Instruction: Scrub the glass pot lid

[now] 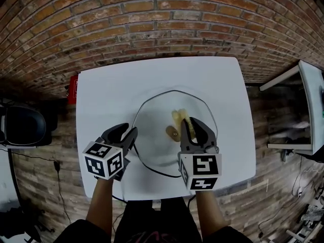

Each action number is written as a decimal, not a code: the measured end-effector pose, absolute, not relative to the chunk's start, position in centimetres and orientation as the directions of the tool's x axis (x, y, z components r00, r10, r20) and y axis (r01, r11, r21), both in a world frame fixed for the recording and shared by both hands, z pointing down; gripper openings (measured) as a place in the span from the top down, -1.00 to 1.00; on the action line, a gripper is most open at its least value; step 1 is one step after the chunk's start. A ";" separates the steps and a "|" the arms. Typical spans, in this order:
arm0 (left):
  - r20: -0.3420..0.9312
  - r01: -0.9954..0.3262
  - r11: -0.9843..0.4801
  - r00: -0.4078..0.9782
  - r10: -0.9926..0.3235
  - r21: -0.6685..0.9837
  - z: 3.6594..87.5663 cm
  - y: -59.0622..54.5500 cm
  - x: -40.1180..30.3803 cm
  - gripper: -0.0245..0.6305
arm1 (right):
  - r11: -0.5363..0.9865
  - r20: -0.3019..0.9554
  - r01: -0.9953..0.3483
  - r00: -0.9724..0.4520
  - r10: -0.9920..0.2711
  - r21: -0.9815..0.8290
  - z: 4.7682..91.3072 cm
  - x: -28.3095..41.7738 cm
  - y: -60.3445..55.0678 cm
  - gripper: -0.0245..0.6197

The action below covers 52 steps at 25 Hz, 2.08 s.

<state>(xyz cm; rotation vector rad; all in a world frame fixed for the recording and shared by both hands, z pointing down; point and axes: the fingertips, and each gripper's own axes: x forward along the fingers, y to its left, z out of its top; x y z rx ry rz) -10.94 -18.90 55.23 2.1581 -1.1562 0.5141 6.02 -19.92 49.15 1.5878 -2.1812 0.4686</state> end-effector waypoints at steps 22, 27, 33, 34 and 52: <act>0.300 -0.837 -0.506 0.547 -0.782 0.209 38.7 -21.2 -9.4 0.69 | 0.264 0.317 -0.965 -0.250 -0.915 0.000 36.9 8.3 -20.2 0.74; 0.200 -0.856 -0.495 0.517 -0.833 0.149 33.5 -21.3 -10.2 0.82 | 0.255 0.254 -0.967 -0.244 -0.936 0.013 33.6 8.7 -19.8 0.74; 0.072 -0.881 -0.468 0.472 -0.878 0.070 26.9 -20.9 -11.1 0.86 | 0.248 0.157 -0.968 -0.241 -0.958 0.029 28.5 9.0 -19.9 0.74; 0.056 -0.885 -0.462 0.465 -0.883 0.060 26.0 -20.8 -11.3 0.87 | 0.250 0.144 -0.968 -0.243 -0.959 0.033 27.7 8.8 -19.8 0.74; -0.137 -0.923 -0.385 0.385 -0.913 -0.028 16.6 -18.3 -13.5 0.87 | 0.256 -0.040 -0.964 -0.259 -0.965 0.076 19.1 8.6 -17.7 0.74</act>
